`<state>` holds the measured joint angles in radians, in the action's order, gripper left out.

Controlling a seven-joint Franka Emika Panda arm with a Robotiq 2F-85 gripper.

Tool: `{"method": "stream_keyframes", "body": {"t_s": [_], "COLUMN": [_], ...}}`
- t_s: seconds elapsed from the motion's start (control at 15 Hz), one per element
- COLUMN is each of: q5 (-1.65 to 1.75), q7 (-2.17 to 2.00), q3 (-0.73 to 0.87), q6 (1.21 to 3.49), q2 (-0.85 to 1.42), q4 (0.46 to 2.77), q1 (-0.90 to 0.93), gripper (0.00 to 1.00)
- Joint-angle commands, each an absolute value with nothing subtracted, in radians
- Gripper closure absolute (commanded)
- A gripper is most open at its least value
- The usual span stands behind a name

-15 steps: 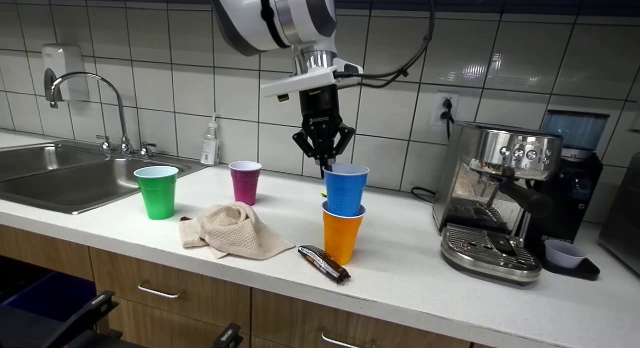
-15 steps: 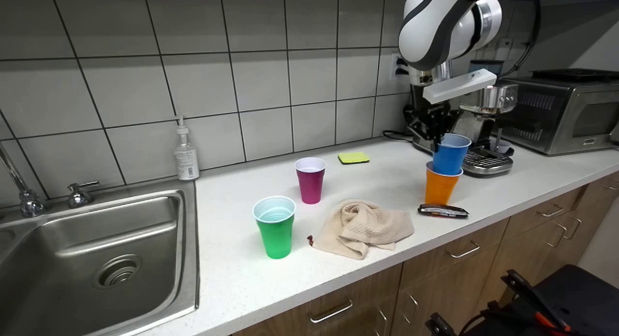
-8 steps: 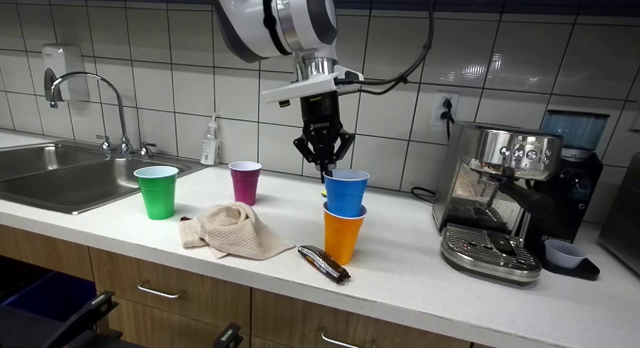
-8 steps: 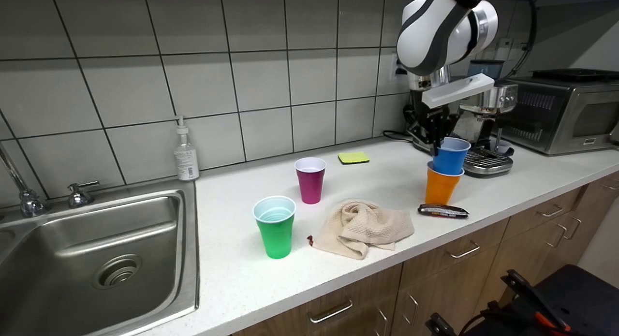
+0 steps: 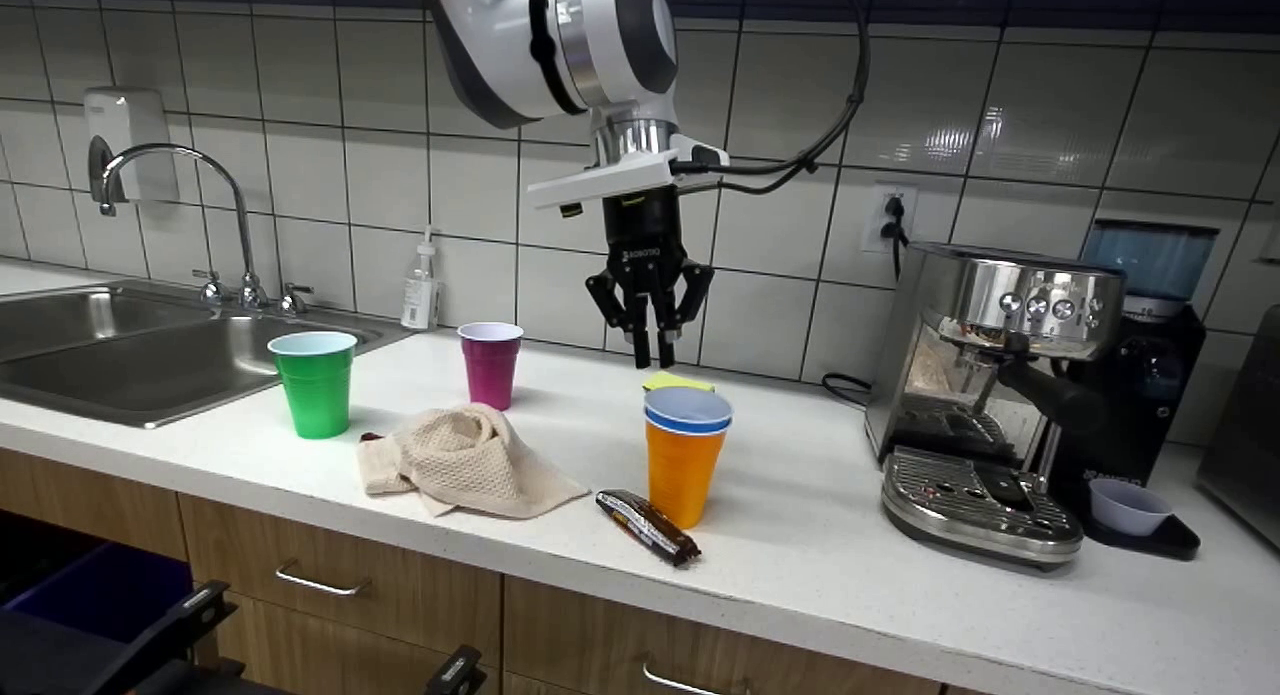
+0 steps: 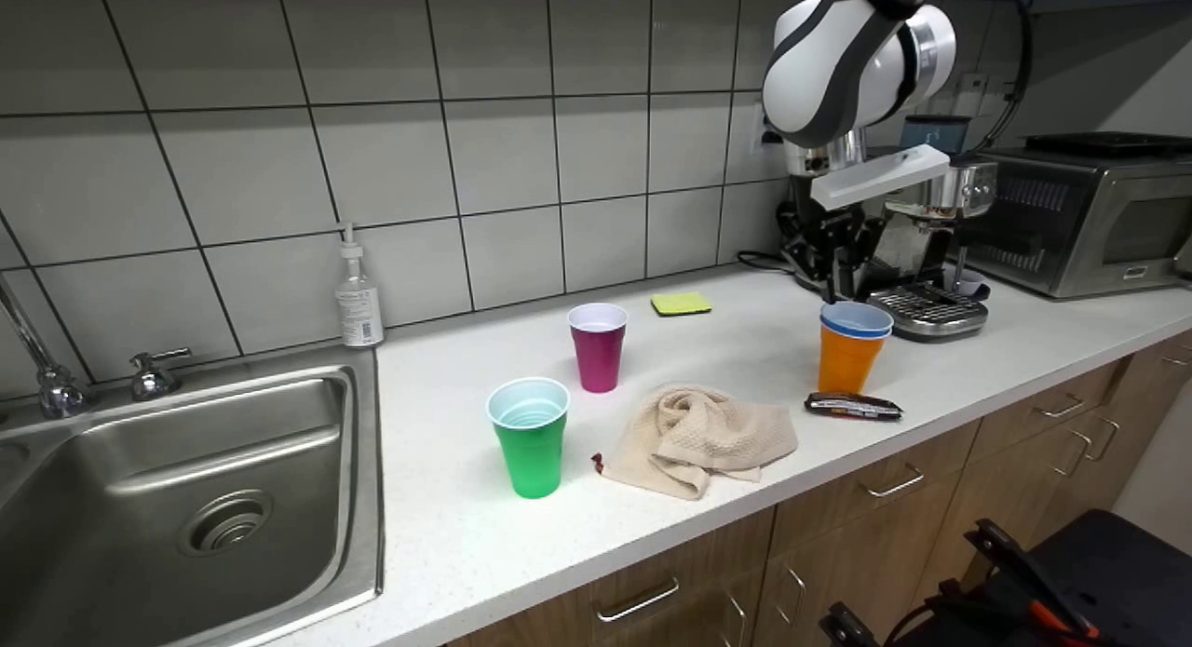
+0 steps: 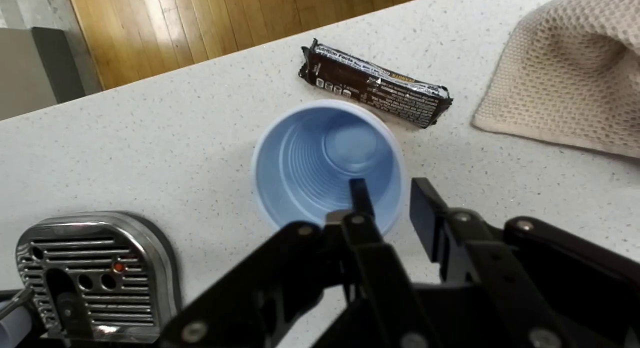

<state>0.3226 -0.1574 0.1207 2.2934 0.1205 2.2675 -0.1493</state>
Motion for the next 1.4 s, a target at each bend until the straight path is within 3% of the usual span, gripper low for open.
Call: {"method": "stream_keyframes", "body": {"t_s": [0.0, 0.33, 1.33], "q5": [0.297, 0.270, 0.242], "q7": [-0.152, -0.140, -0.131], "q3": [0.131, 0.125, 0.089], "q6": [2.294, 2.306, 2.307], "q2": [0.127, 0.117, 0.123], "q4": [2.247, 2.245, 2.183], "q1": [-0.137, -0.131, -0.056], "gripper": [0.40, 0.03, 0.00]}}
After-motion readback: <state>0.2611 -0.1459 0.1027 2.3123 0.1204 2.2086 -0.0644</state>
